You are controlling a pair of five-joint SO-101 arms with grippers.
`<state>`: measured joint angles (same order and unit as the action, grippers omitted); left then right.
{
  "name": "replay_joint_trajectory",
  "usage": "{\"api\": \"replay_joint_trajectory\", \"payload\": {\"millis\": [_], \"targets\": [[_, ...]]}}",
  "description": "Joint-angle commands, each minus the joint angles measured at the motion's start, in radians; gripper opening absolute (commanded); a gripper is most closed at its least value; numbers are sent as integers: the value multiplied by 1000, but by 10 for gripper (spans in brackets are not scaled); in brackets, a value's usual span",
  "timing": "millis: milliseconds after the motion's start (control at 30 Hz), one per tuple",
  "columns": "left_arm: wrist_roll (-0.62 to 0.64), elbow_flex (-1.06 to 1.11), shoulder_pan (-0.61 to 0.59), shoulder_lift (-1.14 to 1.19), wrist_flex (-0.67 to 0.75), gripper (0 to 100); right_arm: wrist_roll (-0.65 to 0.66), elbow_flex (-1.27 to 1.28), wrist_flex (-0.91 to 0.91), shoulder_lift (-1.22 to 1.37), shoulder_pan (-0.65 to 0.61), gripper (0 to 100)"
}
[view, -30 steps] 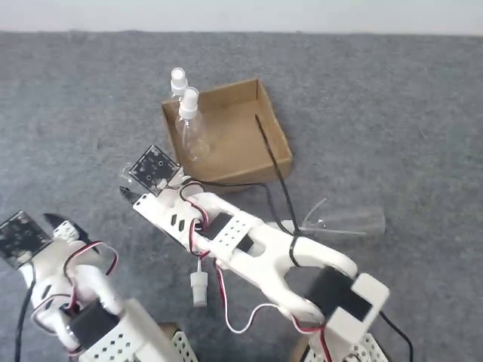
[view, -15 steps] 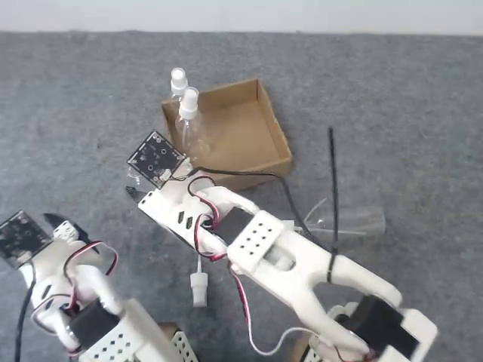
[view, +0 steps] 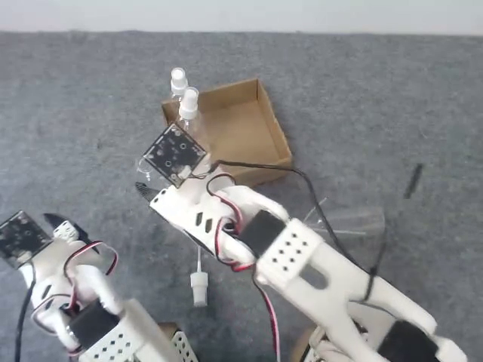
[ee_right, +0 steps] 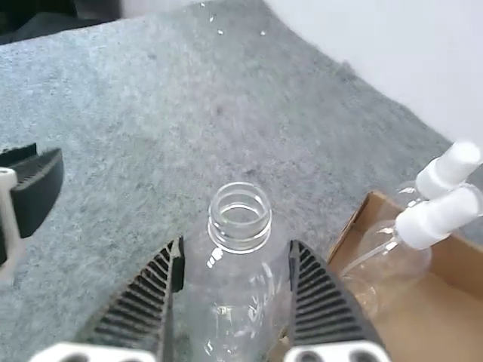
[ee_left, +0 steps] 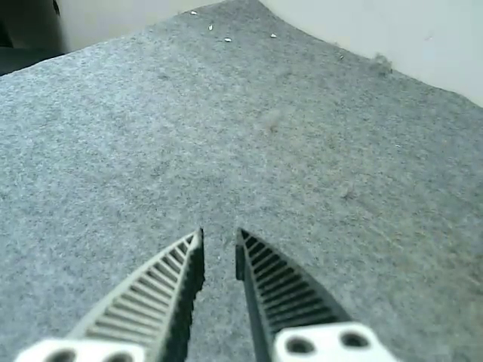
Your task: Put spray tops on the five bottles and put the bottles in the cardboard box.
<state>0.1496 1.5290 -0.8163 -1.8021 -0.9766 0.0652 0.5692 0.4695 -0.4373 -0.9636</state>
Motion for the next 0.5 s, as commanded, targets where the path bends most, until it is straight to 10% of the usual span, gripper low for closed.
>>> {"api": "replay_joint_trajectory", "payload": {"millis": [0, 467], "targets": [[5, -45, -3, -15, 34, 70, 49, -31, 74, -150, 16, 13], [5, -45, -2, -15, 34, 70, 78, -32, 450, -397, 45, 13]]}}
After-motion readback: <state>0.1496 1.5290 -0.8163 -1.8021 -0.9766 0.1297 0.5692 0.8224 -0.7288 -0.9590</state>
